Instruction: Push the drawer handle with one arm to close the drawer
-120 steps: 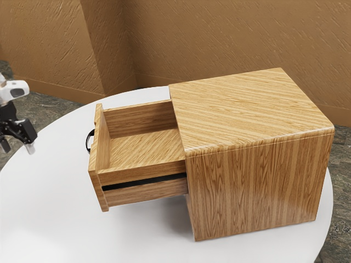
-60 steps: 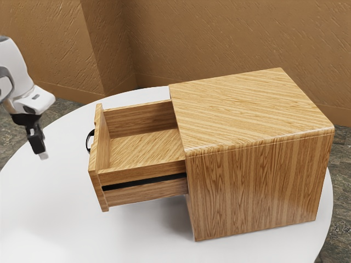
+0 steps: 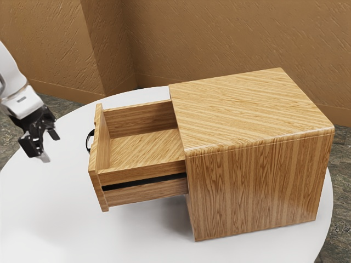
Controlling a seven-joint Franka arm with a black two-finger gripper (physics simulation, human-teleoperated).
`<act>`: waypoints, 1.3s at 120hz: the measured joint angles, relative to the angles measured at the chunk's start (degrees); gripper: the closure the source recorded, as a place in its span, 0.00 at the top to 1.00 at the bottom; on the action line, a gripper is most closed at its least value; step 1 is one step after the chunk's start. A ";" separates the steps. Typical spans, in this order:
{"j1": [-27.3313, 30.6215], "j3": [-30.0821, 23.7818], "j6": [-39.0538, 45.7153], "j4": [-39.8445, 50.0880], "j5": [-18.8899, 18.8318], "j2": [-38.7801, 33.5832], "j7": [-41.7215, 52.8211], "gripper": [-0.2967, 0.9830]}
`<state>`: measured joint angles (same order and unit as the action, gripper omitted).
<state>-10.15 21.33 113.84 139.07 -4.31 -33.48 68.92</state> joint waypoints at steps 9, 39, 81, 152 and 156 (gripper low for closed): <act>0.28 0.13 -0.02 0.06 2.14 -0.34 1.24 0.75; 0.91 1.63 -1.66 0.13 10.00 0.22 4.27 0.75; -0.41 1.47 -0.38 -2.08 10.49 3.62 7.78 0.29; -5.58 1.00 2.00 -5.72 13.65 9.14 9.56 0.15; -5.66 1.00 2.10 -5.86 13.80 9.49 9.28 0.15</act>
<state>-15.81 22.33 115.94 133.22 9.49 -23.99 78.20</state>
